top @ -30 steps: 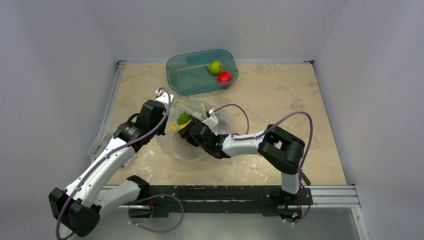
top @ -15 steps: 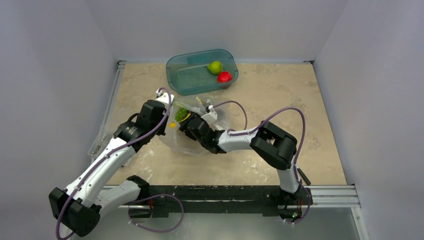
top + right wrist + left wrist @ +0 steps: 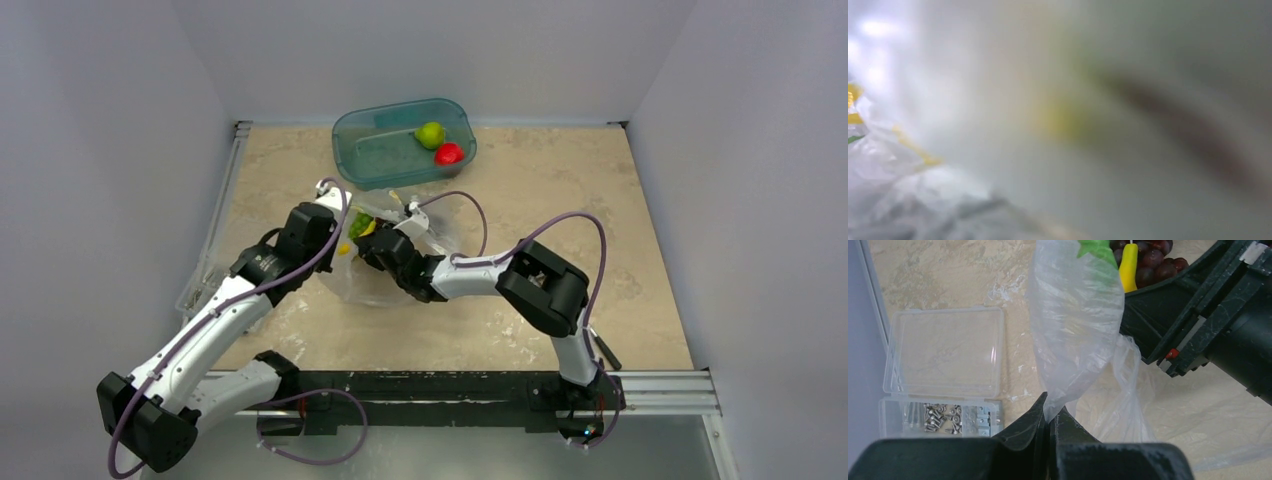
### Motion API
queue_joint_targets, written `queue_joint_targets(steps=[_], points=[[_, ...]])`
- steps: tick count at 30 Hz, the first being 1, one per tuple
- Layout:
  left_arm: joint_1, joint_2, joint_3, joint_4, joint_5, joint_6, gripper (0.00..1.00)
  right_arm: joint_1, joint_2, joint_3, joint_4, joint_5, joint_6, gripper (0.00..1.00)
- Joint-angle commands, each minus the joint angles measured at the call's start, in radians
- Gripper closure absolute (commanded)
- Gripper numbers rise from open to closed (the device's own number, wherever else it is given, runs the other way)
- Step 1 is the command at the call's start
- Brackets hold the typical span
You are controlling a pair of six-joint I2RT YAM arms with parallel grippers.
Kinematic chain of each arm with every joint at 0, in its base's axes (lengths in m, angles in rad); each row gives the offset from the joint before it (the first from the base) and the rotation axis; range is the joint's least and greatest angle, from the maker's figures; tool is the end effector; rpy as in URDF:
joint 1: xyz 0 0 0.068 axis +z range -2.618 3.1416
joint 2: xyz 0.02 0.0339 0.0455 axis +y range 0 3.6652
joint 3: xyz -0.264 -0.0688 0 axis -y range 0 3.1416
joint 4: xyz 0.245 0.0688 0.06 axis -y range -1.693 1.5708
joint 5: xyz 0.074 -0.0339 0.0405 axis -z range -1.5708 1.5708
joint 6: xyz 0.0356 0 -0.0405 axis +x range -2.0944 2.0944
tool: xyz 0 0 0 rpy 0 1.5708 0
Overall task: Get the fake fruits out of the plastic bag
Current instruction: Take out the fake fruit from the plastic bag.
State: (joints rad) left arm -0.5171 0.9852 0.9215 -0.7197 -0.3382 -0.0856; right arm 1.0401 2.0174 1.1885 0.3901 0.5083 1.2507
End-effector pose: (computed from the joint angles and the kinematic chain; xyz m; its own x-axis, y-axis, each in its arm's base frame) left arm 0.1785 -0.0879 0.3019 -0.6336 0.2675 -0.7259 0.2086 0.9626 0.1727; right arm 0.2371 0.3698 0.1669 -0.5711 0.6651 -0.4811 0.0372 0.6065 0.7942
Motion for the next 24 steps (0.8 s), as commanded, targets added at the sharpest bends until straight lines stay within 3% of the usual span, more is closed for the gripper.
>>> queue_joint_targets(steps=[1,2,10,16,24], points=[[-0.068,0.006,-0.015,0.008,-0.094,0.01,1.0,0.007,-0.015,0.04,0.026,-0.008,-0.166,0.96],[-0.081,0.014,-0.014,0.004,-0.112,0.008,1.0,0.01,-0.02,0.038,0.022,-0.029,-0.205,1.0],[-0.089,0.024,-0.014,0.014,-0.145,-0.015,1.0,0.019,-0.223,-0.139,0.025,-0.095,-0.39,1.0],[-0.089,0.073,-0.004,-0.004,-0.197,-0.032,1.0,0.032,-0.366,-0.234,-0.079,-0.103,-0.48,1.0],[-0.081,0.126,0.026,-0.044,-0.215,-0.052,1.0,0.035,-0.567,-0.242,-0.248,-0.1,-0.635,1.0]])
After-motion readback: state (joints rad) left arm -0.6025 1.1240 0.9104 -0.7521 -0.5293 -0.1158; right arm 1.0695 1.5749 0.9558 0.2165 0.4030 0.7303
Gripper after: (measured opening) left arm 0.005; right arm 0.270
